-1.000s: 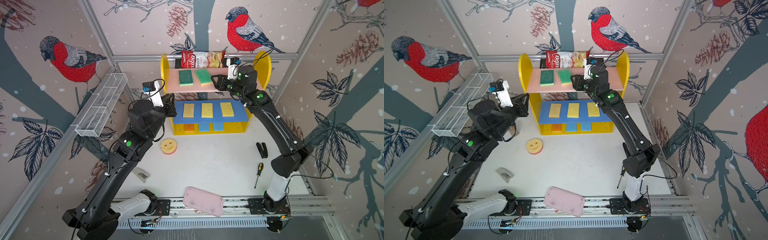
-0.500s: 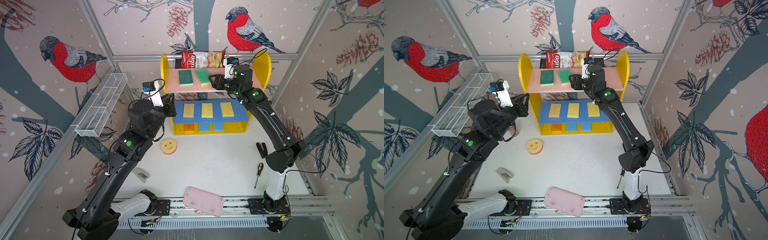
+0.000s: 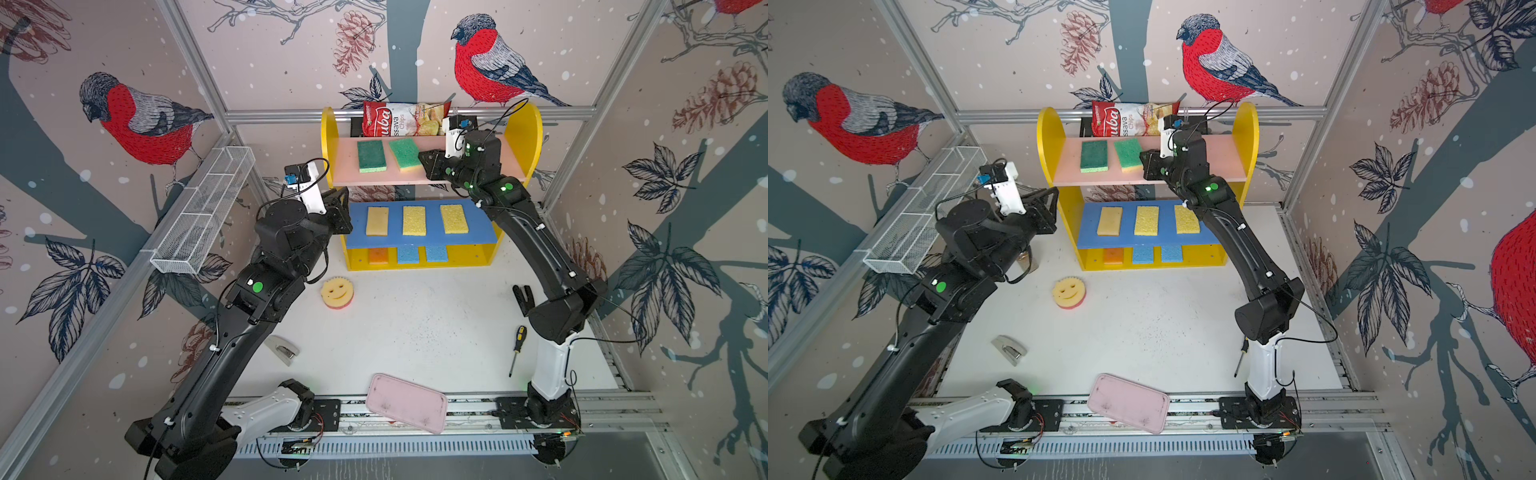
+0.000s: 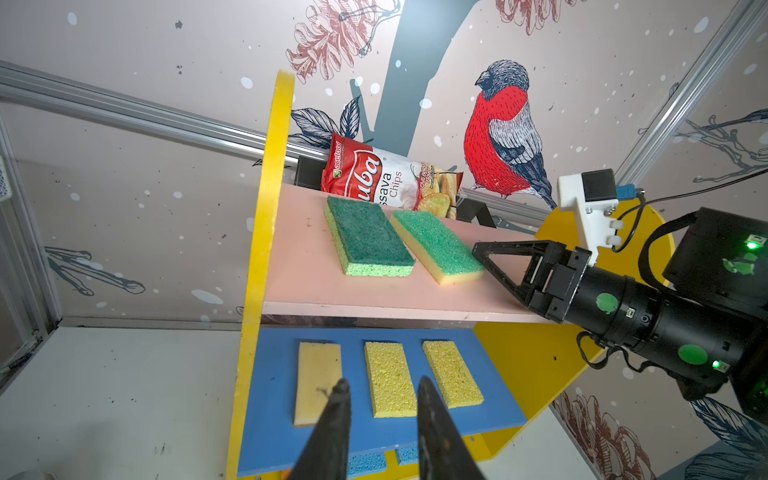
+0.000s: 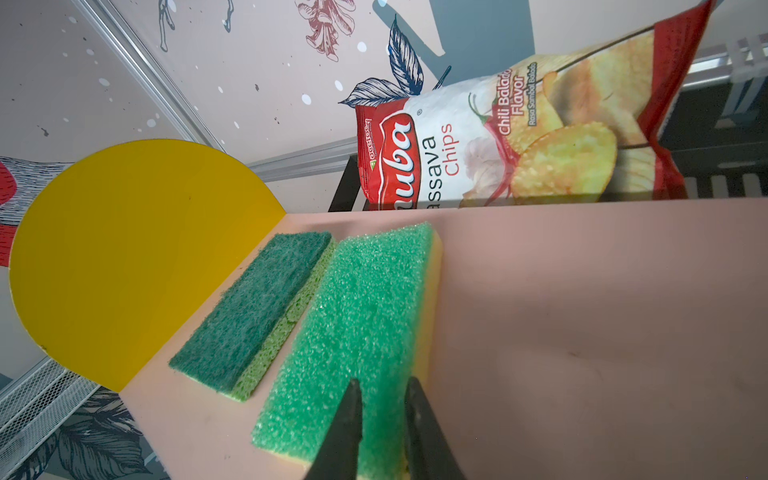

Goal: Place and organize the cleaning sponges onto the shelf
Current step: 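Nudge the foam sponge straight on the pink shelf with the right gripper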

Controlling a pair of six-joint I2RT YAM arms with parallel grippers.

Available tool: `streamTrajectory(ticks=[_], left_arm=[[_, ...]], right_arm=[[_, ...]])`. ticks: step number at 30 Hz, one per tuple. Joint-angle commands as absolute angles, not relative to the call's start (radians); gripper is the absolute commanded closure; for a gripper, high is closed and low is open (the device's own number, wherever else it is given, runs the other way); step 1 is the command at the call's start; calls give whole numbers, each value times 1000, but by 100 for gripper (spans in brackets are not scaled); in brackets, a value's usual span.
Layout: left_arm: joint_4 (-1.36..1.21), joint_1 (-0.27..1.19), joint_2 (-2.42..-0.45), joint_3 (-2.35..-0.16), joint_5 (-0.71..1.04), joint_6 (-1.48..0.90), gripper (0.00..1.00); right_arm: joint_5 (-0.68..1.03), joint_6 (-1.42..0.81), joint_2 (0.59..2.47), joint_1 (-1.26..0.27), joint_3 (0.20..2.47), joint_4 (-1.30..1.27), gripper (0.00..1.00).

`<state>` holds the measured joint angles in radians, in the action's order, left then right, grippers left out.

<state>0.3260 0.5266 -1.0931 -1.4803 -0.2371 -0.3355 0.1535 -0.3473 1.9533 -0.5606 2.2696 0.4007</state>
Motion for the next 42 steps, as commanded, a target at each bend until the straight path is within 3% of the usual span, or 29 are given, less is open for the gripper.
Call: streamTrajectory(ticks=[1, 9, 25, 31, 42], left_arm=[[308, 523, -1092, -1480, -233, -328, 72], [308, 522, -1089, -1476, -232, -332, 72], [307, 516, -1095, -1471, -228, -337, 71], [302, 515, -1095, -1462, -231, -336, 70], [299, 508, -1103, -1468, -221, -336, 70]], right_arm=[[169, -376, 1946, -566, 2259, 443, 84], [140, -373, 1894, -578, 2201, 415, 90], [107, -367, 1871, -579, 2177, 404, 91], [101, -367, 1867, -575, 2169, 392, 73], [120, -381, 1859, -561, 2215, 385, 65]])
